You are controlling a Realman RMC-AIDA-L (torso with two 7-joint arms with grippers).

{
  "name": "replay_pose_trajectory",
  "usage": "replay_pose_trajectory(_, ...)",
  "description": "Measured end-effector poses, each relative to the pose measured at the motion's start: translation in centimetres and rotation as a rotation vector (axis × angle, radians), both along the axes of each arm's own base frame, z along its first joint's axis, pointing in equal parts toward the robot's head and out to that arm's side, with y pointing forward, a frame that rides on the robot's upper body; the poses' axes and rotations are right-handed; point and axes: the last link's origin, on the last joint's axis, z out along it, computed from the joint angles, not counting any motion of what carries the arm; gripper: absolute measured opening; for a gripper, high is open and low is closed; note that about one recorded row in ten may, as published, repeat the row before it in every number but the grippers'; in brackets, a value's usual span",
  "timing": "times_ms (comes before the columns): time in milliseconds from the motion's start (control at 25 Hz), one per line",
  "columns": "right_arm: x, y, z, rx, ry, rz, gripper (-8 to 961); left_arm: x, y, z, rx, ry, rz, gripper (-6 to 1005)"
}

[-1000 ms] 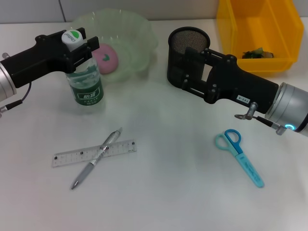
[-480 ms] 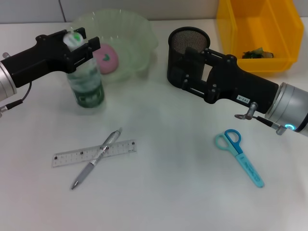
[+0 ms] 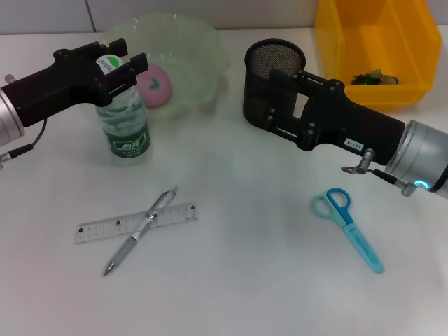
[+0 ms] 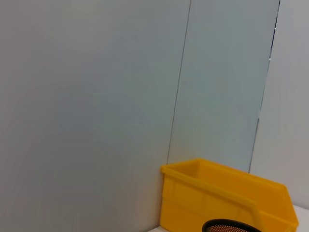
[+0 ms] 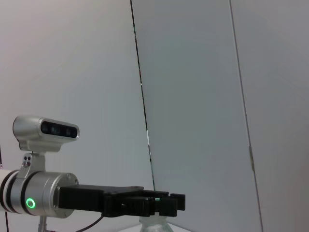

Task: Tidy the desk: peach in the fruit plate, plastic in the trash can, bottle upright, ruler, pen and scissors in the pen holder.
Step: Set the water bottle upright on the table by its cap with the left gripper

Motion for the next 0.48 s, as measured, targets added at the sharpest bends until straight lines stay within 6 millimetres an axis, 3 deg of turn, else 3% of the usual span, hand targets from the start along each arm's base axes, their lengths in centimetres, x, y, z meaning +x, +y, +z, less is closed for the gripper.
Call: replay_pose_trajectory(480,0.0,0.0,0.0,0.0,-0.001,0.001,620,0.6,-0.3,2.2,0.068,-0.04,-0.039,536)
